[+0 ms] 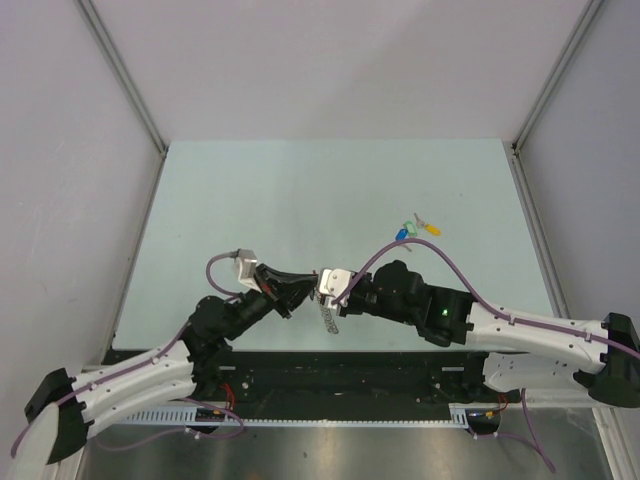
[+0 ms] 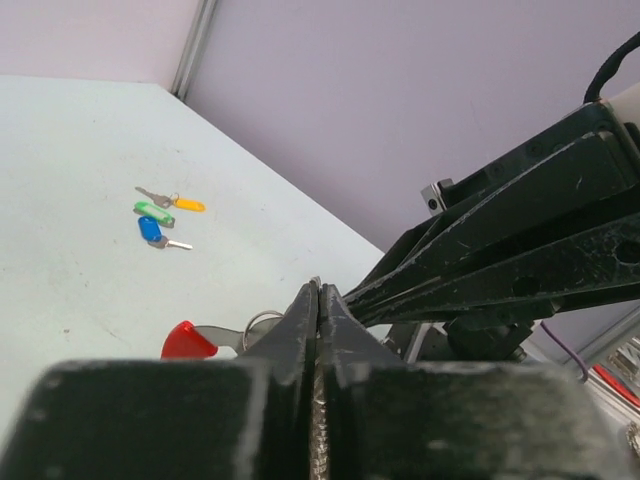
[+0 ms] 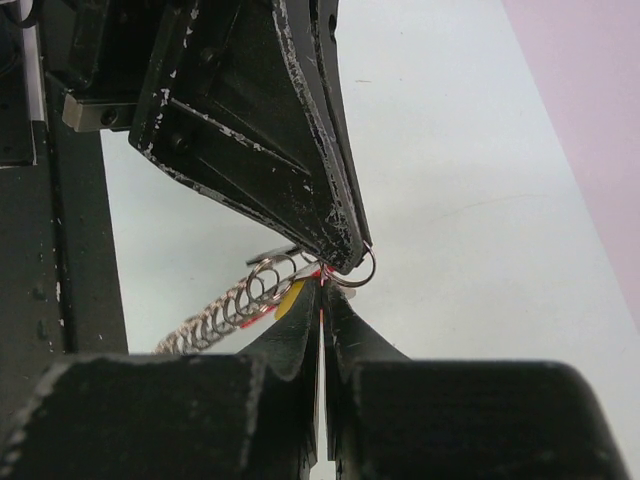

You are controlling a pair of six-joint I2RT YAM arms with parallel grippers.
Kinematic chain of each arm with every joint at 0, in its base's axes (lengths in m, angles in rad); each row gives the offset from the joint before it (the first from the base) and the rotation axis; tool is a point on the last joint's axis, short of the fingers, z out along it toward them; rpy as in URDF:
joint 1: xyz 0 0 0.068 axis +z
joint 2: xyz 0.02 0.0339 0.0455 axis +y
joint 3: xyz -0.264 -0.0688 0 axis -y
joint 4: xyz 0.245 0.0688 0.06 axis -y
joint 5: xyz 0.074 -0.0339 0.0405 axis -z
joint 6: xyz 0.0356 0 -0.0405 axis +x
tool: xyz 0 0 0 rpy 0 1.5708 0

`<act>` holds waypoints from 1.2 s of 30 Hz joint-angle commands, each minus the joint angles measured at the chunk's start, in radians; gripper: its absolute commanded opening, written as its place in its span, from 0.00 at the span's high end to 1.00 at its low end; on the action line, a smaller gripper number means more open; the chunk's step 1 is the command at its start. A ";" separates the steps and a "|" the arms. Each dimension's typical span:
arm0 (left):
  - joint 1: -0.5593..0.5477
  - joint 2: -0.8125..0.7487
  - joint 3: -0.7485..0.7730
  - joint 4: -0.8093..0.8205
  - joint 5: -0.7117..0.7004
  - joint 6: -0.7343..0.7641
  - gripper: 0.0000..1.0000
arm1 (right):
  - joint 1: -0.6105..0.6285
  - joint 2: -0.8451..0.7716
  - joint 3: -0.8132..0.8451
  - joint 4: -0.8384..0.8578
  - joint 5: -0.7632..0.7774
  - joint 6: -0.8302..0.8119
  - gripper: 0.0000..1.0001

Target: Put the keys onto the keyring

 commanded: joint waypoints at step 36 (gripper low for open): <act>0.206 0.408 0.873 -1.317 0.694 0.678 0.67 | 0.007 -0.076 0.081 -0.135 -0.043 -0.119 1.00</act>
